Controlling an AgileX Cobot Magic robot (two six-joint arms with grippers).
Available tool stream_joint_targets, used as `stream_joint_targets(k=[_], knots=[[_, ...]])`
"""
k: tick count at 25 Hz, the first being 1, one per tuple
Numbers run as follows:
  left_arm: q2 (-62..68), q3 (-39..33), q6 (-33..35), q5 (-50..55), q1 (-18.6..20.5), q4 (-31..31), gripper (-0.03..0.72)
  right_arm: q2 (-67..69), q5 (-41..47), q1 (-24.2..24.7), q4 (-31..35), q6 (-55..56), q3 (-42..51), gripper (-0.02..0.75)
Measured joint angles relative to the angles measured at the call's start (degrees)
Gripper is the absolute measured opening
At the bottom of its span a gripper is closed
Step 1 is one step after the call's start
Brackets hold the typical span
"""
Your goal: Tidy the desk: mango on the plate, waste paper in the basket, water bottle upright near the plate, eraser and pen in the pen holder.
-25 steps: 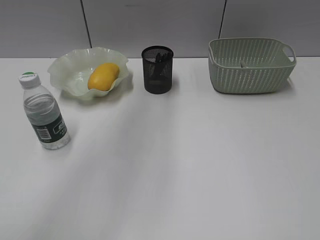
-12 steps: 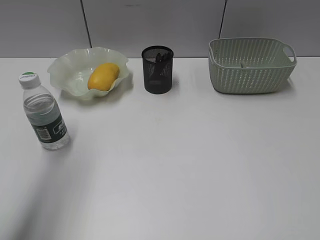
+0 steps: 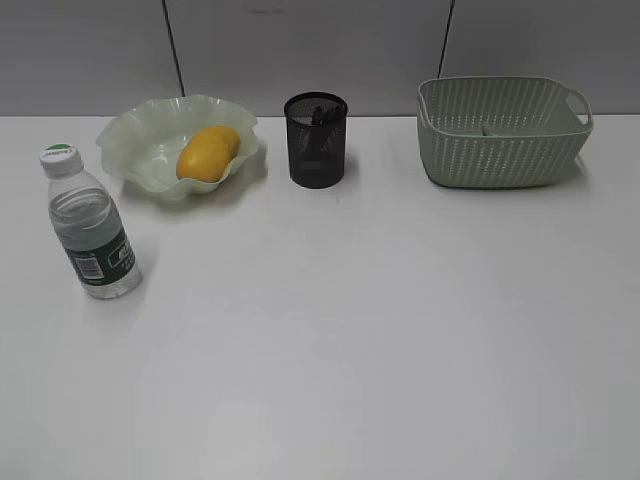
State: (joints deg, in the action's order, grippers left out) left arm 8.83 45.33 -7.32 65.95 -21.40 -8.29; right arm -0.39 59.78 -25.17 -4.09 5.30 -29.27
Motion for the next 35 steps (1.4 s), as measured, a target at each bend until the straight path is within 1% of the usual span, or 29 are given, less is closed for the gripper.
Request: stream_joint_targets(k=[4,7,9,13,17,28,29,30,31,33,35], knots=[[-8.51,-5.80,0.00,2.54,0.00,2.46,0.322,0.00,0.00,0.00,0.00,0.00,0.00,0.276],[-9.25,-10.29,0.13,3.71,0.00,4.83,0.322,-0.05,0.00,0.00,0.06,0.00,0.00,0.276],[-9.25,-12.02,0.51,2.48,0.00,6.70,0.322,-0.05,0.00,0.00,0.06,0.00,0.00,0.276],[-9.20,-13.98,2.86,-4.09,0.00,7.52,0.314,-0.05,0.00,0.00,0.00,-0.70,0.07,0.276],[-9.20,-14.42,3.66,-4.87,0.00,7.76,0.301,-0.05,0.00,0.00,0.01,-1.42,0.07,0.276],[-9.20,-14.46,4.02,-5.14,0.28,7.76,0.300,-0.05,-0.01,0.20,0.01,-1.50,0.07,0.276],[-9.20,-14.46,4.02,-5.14,1.40,7.76,0.300,-0.05,-0.01,0.67,0.01,-1.50,0.07,0.276],[-9.20,-14.46,4.02,-5.14,3.35,7.76,0.298,-0.10,-0.01,1.93,0.01,-1.50,0.07,0.276],[-9.20,-14.46,4.02,-5.14,5.26,7.76,0.290,-0.10,-0.01,3.98,0.07,-1.50,0.07,0.276],[-9.20,-14.46,4.02,-5.14,9.69,7.76,0.274,-0.10,-0.01,9.38,0.07,-1.50,0.07,0.276],[-9.20,-14.46,4.02,-5.14,12.71,7.76,0.258,-0.10,-0.01,16.21,0.07,-1.50,0.07,0.276]])
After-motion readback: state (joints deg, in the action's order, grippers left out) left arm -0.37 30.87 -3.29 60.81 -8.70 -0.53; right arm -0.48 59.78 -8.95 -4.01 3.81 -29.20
